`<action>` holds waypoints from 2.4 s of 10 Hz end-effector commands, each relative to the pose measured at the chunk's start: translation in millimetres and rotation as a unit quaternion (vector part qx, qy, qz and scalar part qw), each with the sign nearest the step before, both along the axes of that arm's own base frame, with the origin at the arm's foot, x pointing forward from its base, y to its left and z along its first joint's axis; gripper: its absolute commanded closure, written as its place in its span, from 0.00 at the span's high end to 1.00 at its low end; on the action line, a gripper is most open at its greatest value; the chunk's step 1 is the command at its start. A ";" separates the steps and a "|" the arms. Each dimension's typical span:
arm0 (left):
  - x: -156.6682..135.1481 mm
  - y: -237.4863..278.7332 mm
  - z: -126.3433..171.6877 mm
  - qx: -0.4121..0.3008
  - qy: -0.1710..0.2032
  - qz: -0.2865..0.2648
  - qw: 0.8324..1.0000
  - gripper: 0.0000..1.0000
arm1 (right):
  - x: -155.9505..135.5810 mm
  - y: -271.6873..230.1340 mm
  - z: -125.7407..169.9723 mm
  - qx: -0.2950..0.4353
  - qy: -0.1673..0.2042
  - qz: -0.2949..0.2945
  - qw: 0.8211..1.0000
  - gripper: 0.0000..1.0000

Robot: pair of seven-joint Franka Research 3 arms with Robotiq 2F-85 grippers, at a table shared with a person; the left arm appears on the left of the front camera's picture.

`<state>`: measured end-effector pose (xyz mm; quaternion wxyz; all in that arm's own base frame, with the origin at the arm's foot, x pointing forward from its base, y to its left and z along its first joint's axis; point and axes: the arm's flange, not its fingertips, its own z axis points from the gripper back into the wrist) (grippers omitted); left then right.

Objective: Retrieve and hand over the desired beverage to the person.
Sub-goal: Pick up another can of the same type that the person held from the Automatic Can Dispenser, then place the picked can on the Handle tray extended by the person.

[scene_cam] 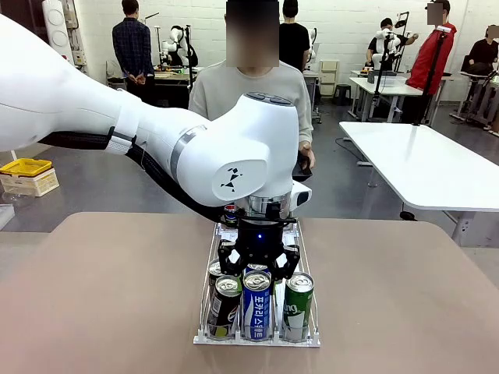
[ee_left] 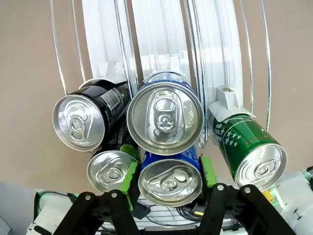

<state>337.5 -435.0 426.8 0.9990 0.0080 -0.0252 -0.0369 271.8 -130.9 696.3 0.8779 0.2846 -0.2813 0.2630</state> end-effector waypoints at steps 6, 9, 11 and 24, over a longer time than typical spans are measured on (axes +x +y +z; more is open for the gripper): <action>-18.9 -6.2 104.7 0.026 -0.063 -0.032 0.997 0.00 | 1.1 0.7 0.1 0.011 -0.006 0.010 1.000 1.00; 2.8 -8.3 193.7 0.033 -0.096 -0.014 0.995 0.00 | 1.1 0.7 0.1 0.011 -0.006 0.010 1.000 1.00; 16.8 -11.6 237.8 0.024 -0.110 -0.002 0.994 0.00 | 1.1 0.7 0.1 0.011 -0.006 0.010 1.000 1.00; 34.9 1.2 242.5 0.014 -0.101 0.009 0.995 0.00 | 1.1 0.7 0.1 0.011 -0.006 0.010 1.000 1.00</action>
